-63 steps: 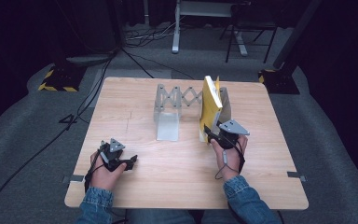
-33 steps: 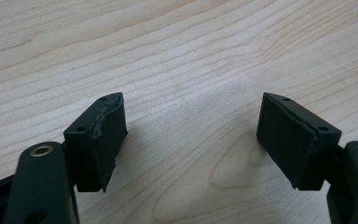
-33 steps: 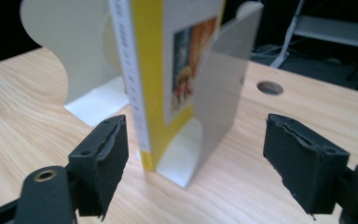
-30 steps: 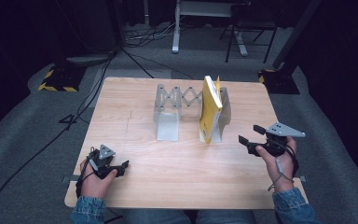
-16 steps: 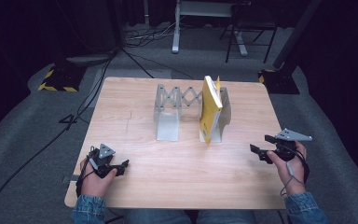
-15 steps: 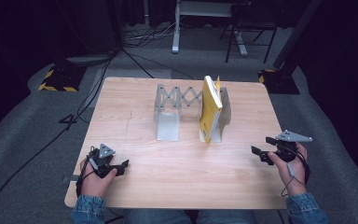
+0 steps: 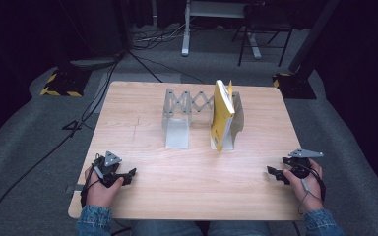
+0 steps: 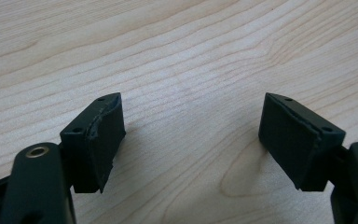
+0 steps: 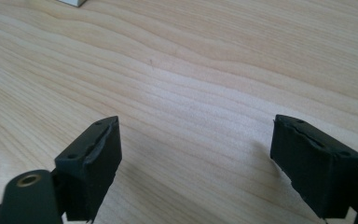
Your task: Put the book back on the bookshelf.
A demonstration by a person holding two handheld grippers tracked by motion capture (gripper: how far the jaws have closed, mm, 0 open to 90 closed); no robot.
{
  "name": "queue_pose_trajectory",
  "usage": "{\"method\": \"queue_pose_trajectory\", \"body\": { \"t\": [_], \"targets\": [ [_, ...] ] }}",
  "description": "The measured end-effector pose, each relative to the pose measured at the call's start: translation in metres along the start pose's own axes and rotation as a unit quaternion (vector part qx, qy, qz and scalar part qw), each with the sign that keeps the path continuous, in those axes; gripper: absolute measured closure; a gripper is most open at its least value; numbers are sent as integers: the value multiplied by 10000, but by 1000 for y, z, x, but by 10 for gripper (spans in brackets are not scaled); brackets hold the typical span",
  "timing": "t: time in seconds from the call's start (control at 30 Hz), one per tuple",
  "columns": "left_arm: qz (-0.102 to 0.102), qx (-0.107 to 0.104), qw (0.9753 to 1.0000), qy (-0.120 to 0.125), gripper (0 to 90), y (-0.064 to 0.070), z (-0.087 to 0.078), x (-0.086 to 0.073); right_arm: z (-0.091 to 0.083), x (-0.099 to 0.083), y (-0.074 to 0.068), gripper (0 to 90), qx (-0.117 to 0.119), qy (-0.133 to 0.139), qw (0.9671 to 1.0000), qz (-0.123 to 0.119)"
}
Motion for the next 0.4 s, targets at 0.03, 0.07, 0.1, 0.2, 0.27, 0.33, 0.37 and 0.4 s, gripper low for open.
{"method": "queue_pose_trajectory", "body": {
  "t": [0.03,0.07,0.1,0.2,0.27,0.33,0.37,0.4],
  "targets": [
    [2,0,10000,-3,228,0,0,0,2,-3,-2,162,-150,92,9998,-51],
    [2,0,10000,-3,227,0,0,0,3,-4,-4,159,-232,125,9996,-80],
    [4,-2,10000,-6,227,0,0,0,3,-4,-5,151,-310,138,9994,-121],
    [-13,0,10000,-10,224,0,1,0,3,-4,-7,151,-330,119,9993,-122],
    [6,-4,10000,-19,222,0,1,1,3,-4,-7,149,-329,123,9993,-122],
    [1,4,10000,-23,218,1,1,1,3,-4,-7,149,-325,127,9993,-124],
    [34,4,10000,-30,216,1,2,2,3,-4,-7,149,-325,128,9993,-123],
    [24,-5,10000,-36,213,1,2,2,3,-4,-7,149,-325,129,9993,-122]
  ]
}}
Point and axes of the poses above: each handheld gripper's, and its own axes: z roughly forward along the jaws, x roughly out of its top, y roughly to its right, the point moved 1 cm from there along z, roughly forward along the jaws, and after that the axes turned 14 degrees about -z, right-handed, at the moved point
